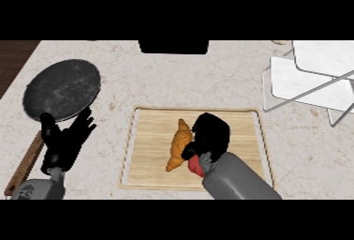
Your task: Pick the croissant from the tray and place it in the tiered shelf
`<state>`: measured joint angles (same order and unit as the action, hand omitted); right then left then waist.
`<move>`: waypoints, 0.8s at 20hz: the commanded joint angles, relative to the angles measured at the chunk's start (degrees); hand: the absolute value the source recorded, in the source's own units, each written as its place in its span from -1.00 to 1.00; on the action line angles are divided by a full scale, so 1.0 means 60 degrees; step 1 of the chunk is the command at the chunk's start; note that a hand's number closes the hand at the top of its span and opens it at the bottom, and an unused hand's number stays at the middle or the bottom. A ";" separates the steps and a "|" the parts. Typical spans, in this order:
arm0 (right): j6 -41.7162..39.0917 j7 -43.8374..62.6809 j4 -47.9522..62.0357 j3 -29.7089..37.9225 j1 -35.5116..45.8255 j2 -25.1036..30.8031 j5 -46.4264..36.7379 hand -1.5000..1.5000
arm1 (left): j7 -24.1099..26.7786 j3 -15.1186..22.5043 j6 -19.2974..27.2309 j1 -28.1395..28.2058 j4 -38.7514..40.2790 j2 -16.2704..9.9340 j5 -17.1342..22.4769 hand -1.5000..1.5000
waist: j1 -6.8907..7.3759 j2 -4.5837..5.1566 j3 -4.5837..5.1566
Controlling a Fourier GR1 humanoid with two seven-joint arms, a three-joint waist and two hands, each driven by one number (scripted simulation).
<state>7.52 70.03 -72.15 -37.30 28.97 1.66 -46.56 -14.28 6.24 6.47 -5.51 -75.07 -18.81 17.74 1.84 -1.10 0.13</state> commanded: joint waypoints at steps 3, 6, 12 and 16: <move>0.1533 0.2104 0.1075 -0.1427 0.1105 -0.0263 0.0247 1.00 | 0.0216 0.0312 0.0344 0.0240 0.0001 0.0551 -0.0357 0.00 | 0.0106 0.0223 -0.0021; 0.1438 0.2522 0.0569 -0.2038 0.1514 -0.0261 -0.0162 1.00 | 0.0116 0.0149 0.0146 0.0378 -0.0098 0.0293 -0.0245 0.00 | 0.0145 0.0174 -0.0013; 0.0359 -0.3486 -0.3291 -0.0471 -0.1030 0.2321 0.2431 1.00 | 0.0389 -0.0408 -0.0022 0.0735 0.0051 0.0103 -0.0031 0.00 | -0.0617 0.0145 -0.0041; 0.0011 -0.3630 -0.5853 0.0437 -0.1468 0.3931 0.2542 1.00 | 0.0368 -0.0203 0.0094 0.1236 -0.0398 0.0303 -0.0168 0.00 | -0.0569 0.0084 -0.0029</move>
<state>9.49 51.87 -94.96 -38.52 23.72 17.26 -34.42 -11.85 4.10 6.52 -1.43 -77.14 -18.26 17.05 -1.10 -0.64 -0.38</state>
